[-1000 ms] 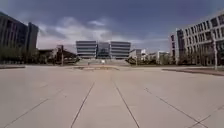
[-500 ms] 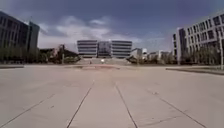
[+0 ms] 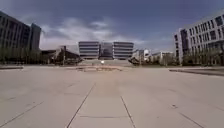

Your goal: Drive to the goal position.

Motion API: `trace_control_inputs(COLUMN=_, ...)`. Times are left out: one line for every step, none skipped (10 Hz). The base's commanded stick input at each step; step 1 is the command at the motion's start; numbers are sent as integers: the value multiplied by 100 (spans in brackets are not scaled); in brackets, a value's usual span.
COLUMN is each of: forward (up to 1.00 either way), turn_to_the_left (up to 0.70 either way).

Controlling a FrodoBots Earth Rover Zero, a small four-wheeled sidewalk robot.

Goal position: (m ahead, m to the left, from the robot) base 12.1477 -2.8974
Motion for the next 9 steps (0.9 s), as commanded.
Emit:
trace_control_inputs(forward=100, turn_to_the_left=-1)
trace_control_inputs(forward=100, turn_to_the_left=-1)
trace_control_inputs(forward=100, turn_to_the_left=-1)
trace_control_inputs(forward=100, turn_to_the_left=-1)
trace_control_inputs(forward=100, turn_to_the_left=-1)
trace_control_inputs(forward=100, turn_to_the_left=-1)
trace_control_inputs(forward=100, turn_to_the_left=-1)
trace_control_inputs(forward=100, turn_to_the_left=-1)
trace_control_inputs(forward=100, turn_to_the_left=-1)
